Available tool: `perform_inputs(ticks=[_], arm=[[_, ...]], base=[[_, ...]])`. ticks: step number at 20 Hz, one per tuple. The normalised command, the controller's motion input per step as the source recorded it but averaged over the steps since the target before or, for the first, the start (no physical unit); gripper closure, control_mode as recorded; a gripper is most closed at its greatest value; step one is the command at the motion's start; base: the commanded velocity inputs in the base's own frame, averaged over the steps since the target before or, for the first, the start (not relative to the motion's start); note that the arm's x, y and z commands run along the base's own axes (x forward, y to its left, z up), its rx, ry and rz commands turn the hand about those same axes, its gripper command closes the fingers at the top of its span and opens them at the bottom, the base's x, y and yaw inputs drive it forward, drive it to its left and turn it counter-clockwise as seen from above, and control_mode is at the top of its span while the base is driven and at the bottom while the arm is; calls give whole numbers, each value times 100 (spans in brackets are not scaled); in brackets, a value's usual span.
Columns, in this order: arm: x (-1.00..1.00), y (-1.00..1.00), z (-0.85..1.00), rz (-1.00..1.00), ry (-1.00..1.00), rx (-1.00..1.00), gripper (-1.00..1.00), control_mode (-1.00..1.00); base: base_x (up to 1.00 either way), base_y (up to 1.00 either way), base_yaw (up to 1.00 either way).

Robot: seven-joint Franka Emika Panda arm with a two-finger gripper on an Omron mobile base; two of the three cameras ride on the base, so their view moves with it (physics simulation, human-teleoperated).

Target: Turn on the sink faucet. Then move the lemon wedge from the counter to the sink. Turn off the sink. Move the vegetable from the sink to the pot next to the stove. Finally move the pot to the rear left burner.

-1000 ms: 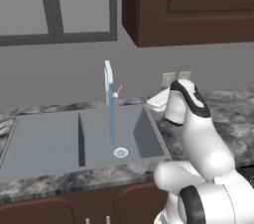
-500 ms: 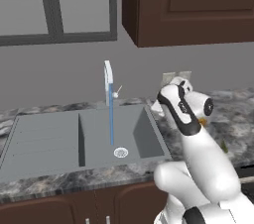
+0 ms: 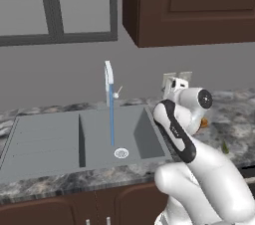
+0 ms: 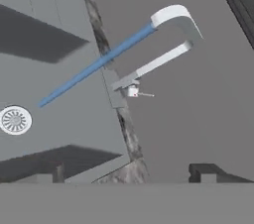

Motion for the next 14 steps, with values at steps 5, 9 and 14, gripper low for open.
perform_inputs(ticks=[5,9,14], arm=[[-26,-18,6,18,19,-60,-100,-100],[-22,-32,0,20,27,-60,-100,-100],[-15,-46,-20,23,29,-55,-100,-100]], base=[[0,0,0],[0,0,0],[0,0,0]])
